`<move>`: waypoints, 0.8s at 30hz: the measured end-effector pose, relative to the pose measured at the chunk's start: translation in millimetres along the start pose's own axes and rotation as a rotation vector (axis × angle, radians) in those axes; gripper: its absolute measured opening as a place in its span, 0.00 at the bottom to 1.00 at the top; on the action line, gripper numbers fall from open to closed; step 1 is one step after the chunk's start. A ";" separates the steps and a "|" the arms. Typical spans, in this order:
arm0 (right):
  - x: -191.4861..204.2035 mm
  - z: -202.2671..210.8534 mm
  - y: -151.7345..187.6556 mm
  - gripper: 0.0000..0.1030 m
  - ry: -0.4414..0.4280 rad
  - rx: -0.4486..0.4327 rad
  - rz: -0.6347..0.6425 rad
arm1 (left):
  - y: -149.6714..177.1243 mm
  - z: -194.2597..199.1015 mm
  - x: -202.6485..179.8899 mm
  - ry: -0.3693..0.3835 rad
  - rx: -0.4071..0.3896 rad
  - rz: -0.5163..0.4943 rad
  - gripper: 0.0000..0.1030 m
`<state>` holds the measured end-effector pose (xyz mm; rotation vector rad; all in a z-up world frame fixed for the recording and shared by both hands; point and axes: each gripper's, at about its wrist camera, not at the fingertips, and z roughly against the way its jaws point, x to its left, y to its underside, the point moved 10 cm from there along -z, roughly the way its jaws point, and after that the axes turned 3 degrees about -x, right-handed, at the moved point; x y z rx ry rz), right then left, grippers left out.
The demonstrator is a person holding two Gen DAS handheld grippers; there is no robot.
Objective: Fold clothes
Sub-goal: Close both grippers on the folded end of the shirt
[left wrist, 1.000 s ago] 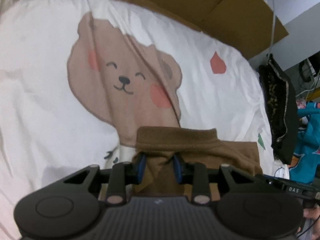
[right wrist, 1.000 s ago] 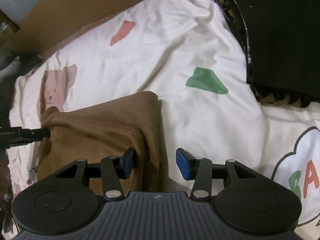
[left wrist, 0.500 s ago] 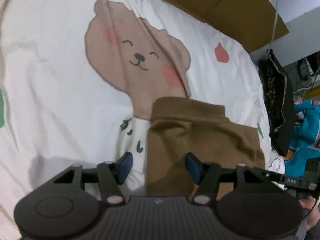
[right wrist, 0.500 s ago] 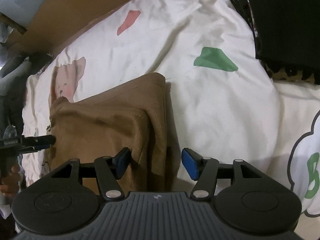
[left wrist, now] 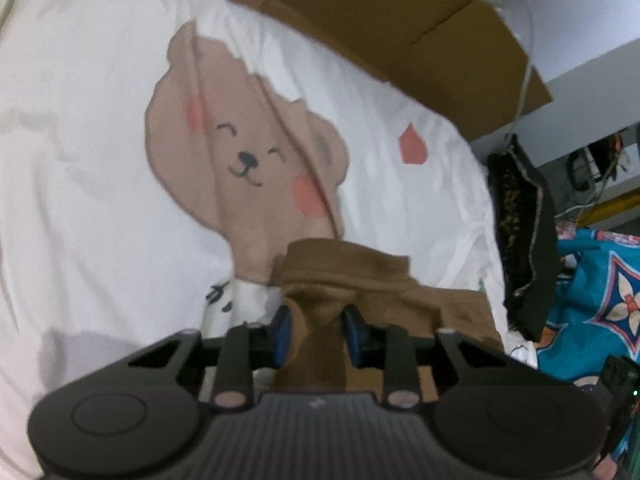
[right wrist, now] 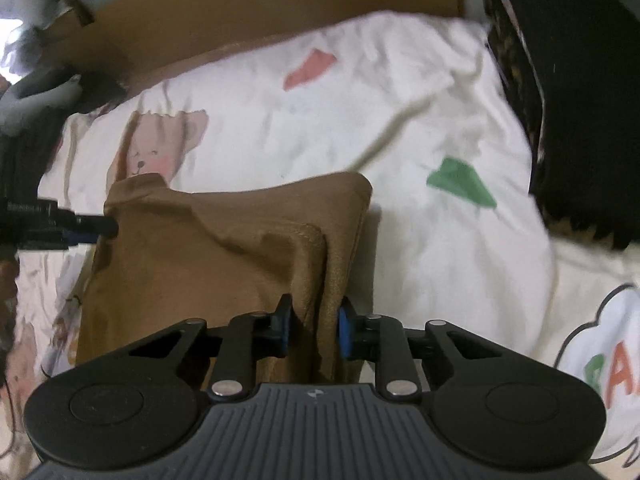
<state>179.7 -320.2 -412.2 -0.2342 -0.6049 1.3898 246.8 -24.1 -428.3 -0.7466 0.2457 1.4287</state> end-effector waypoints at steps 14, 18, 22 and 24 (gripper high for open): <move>-31.9 -18.0 13.2 0.55 -0.114 0.074 -0.225 | 30.1 -1.4 23.7 -0.006 0.082 0.034 0.56; -33.6 -32.3 18.1 0.60 -0.229 0.128 -0.335 | 32.0 -6.6 26.9 0.031 0.072 0.058 0.59; -37.5 -35.2 17.2 0.61 -0.283 0.123 -0.414 | 26.2 -13.2 26.4 0.088 0.060 0.104 0.62; -39.0 -35.2 16.9 0.41 -0.281 0.121 -0.427 | 21.8 -15.3 24.1 0.086 0.053 0.094 0.55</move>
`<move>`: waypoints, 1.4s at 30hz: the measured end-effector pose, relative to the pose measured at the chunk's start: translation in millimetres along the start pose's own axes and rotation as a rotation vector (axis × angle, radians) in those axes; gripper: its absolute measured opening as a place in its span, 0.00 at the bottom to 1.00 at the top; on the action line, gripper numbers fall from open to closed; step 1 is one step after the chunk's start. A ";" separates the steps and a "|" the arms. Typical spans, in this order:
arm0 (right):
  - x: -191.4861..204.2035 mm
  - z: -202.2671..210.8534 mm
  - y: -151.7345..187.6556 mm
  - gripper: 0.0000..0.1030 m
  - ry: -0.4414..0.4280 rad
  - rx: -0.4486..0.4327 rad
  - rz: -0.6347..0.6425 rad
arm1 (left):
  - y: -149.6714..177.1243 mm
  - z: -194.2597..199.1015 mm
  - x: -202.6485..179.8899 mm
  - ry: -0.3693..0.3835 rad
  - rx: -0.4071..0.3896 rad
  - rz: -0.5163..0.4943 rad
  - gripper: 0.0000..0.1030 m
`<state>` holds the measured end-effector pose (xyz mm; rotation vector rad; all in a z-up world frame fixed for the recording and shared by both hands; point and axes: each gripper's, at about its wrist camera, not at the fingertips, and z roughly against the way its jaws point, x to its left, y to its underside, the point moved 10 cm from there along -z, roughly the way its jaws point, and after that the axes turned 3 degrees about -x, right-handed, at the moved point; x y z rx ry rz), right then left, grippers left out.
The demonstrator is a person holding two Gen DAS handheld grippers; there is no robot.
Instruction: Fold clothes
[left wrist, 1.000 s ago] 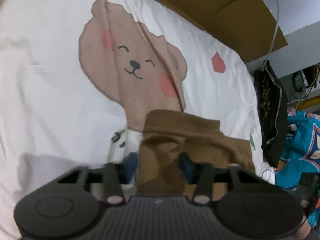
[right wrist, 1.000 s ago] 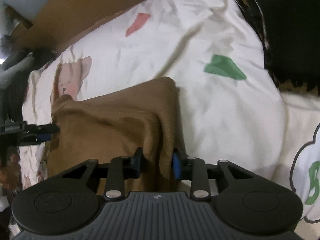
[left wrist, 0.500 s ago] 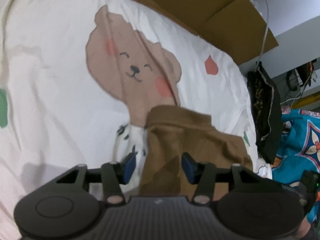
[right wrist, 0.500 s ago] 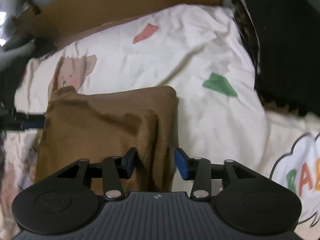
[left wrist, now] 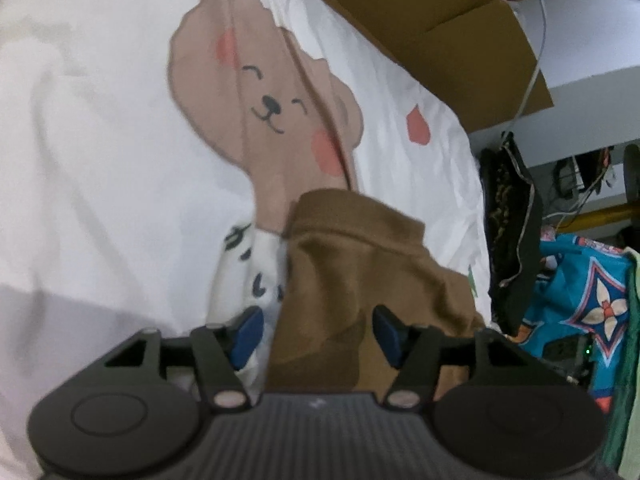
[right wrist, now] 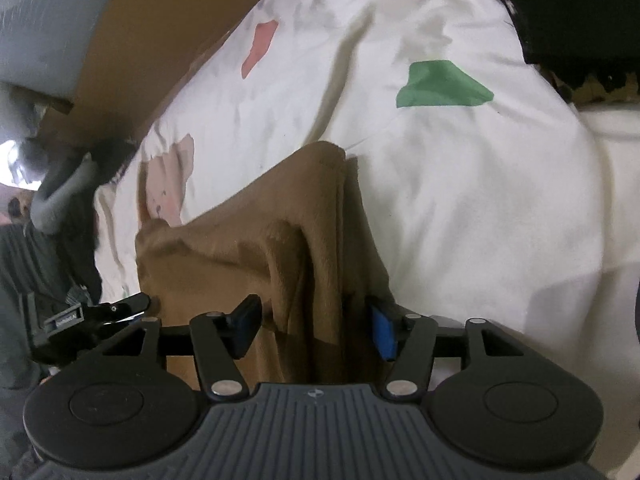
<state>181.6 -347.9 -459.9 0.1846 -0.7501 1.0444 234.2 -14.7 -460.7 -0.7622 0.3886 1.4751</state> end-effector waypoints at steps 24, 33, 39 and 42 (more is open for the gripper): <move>-1.8 4.2 5.4 0.57 -0.002 0.033 0.037 | 9.4 7.5 2.3 0.040 0.027 0.024 0.60; 2.2 -6.9 0.9 0.61 -0.113 0.033 -0.034 | 13.8 -17.6 -16.3 0.171 0.083 0.025 0.70; 7.1 -9.1 3.9 0.19 -0.104 0.053 0.011 | 20.5 -19.3 -21.5 0.205 0.113 0.003 0.32; 12.0 -4.1 3.8 0.19 -0.125 0.048 0.021 | 22.7 -17.0 -21.9 0.198 0.113 -0.016 0.23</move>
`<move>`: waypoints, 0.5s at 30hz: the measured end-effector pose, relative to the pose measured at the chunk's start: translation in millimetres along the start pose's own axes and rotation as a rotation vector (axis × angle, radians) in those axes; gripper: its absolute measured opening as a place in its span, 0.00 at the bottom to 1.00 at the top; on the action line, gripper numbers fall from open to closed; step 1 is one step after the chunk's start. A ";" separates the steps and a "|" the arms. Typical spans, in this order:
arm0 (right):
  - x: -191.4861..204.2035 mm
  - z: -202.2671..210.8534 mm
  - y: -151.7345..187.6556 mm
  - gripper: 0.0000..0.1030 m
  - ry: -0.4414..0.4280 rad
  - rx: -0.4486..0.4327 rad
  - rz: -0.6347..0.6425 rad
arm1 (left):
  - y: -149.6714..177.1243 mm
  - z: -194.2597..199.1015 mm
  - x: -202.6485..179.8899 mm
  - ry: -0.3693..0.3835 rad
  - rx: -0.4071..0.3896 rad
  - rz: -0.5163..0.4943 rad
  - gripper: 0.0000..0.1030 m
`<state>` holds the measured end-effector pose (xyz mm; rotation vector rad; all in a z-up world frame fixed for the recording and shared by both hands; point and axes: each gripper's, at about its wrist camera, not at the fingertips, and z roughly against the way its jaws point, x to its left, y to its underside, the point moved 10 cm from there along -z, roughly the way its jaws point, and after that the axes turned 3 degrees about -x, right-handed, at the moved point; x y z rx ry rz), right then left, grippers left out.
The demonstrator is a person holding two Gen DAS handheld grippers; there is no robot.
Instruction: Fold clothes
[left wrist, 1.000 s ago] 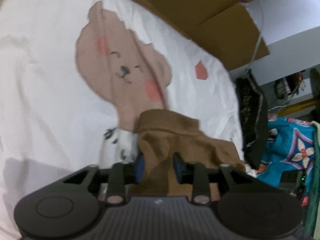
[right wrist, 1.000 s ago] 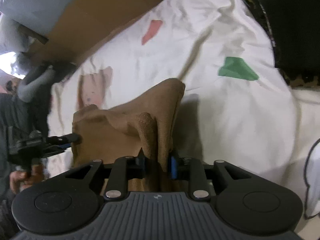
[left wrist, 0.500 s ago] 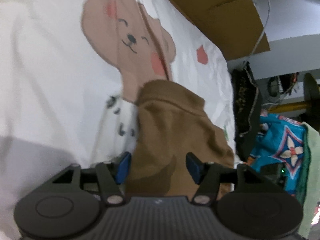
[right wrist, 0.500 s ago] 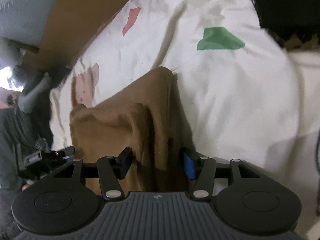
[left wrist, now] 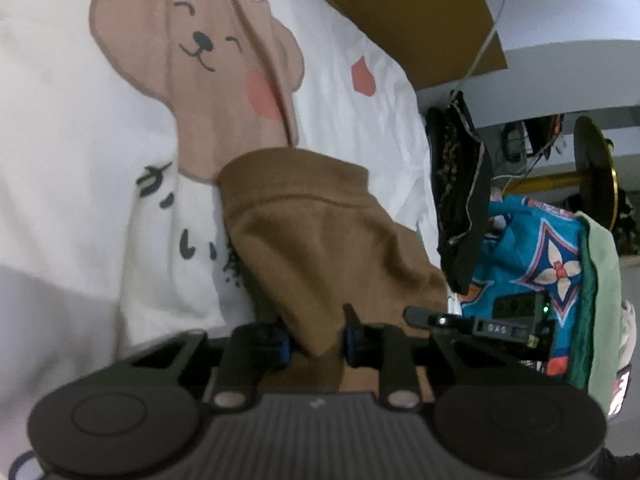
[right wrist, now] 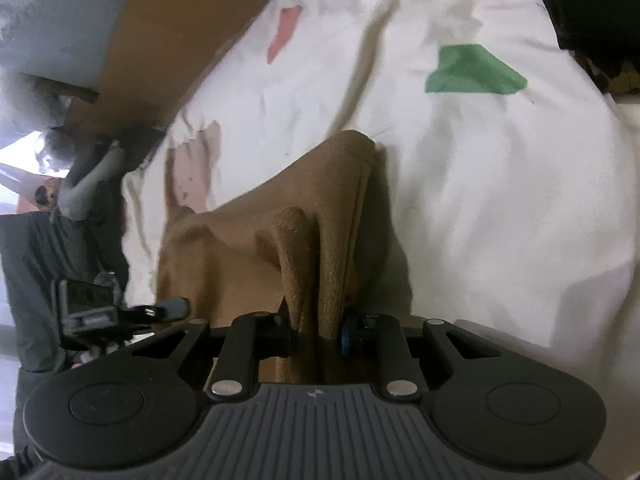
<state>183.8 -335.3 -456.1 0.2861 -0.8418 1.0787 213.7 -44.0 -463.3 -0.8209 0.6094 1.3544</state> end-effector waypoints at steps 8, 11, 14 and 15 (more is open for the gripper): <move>-6.7 -5.3 -1.3 0.37 0.062 0.024 0.042 | -6.5 -6.2 9.1 -0.011 -0.002 0.056 0.43; -6.3 -8.6 -1.1 0.37 0.058 0.022 0.043 | -8.4 -8.9 5.5 -0.025 -0.022 0.031 0.40; -5.4 -9.4 -1.0 0.25 0.068 0.015 0.047 | -7.0 -9.0 6.6 -0.076 -0.025 0.011 0.24; -4.2 -8.9 -0.7 0.24 0.075 0.015 0.056 | -6.7 -8.0 7.4 -0.090 -0.027 0.013 0.22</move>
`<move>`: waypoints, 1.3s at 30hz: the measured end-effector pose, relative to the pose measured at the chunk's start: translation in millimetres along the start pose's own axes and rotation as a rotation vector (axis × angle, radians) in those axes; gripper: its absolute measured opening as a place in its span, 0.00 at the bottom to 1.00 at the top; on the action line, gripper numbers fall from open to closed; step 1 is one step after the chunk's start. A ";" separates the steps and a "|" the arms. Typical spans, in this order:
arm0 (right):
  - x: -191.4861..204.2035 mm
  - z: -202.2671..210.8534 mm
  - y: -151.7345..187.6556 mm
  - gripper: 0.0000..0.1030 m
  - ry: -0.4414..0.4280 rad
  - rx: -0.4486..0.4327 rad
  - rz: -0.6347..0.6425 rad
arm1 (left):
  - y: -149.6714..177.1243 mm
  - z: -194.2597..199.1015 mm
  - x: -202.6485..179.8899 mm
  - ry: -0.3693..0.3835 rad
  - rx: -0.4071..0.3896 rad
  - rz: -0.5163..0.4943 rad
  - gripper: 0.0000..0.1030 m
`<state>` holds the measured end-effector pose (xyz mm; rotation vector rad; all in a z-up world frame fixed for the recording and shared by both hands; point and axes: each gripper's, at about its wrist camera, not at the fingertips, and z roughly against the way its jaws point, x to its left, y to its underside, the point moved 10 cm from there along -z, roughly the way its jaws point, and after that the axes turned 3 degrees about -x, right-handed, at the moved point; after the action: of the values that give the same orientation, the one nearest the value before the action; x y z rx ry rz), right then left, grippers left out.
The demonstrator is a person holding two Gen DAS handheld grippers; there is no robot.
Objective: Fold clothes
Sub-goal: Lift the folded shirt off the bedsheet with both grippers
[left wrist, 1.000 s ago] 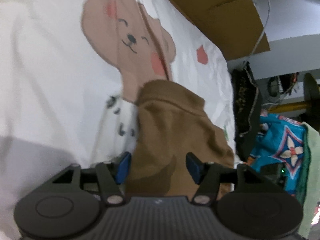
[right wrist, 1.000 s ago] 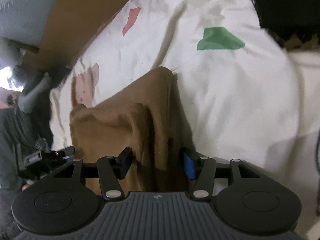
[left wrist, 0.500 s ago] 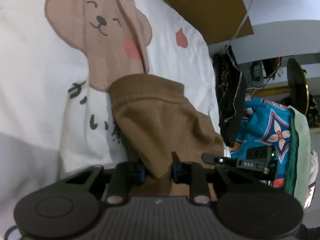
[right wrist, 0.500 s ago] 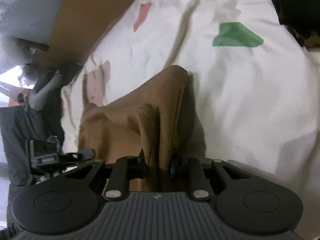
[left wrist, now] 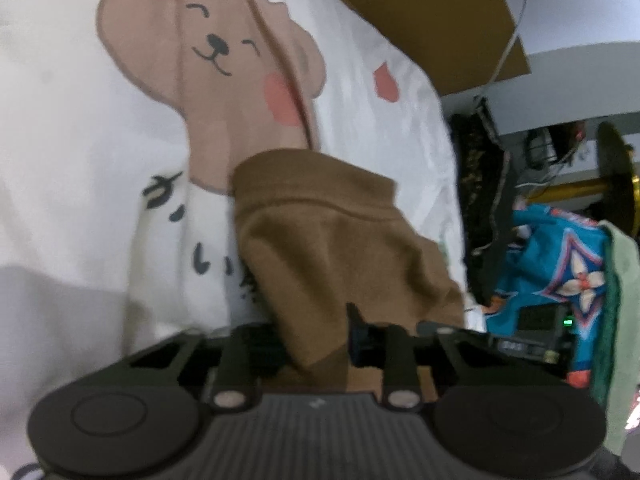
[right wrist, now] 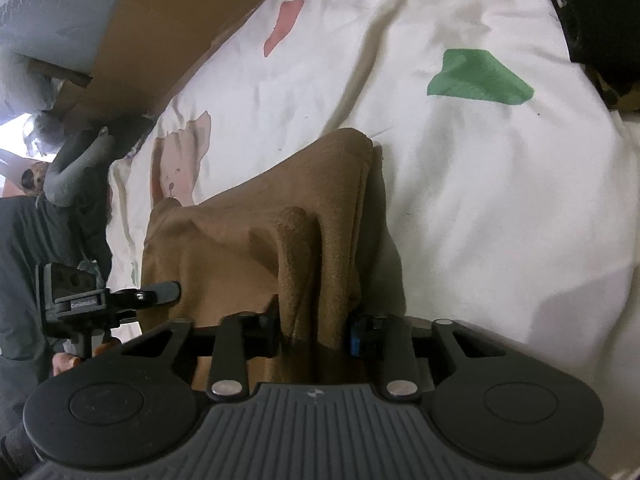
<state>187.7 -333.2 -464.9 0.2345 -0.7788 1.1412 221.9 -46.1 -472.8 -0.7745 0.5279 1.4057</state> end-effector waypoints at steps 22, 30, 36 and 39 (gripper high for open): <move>14.8 -4.3 2.1 0.26 0.199 -0.007 0.133 | 1.3 -9.7 -16.2 -0.295 0.003 -0.095 0.19; 24.7 -6.0 3.9 0.17 0.253 -0.043 0.173 | 5.5 -5.4 -26.5 -0.436 0.022 -0.149 0.17; 36.9 -0.6 5.8 0.15 0.317 -0.068 0.217 | 10.2 3.4 -36.1 -0.496 -0.001 -0.136 0.15; 49.8 8.8 5.8 0.14 0.322 -0.083 0.232 | 14.3 13.1 -46.4 -0.506 -0.012 -0.138 0.15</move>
<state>188.3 -299.5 -426.9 -0.1118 -0.5743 1.3220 200.8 -67.4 -432.4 -0.4288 0.0716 1.4104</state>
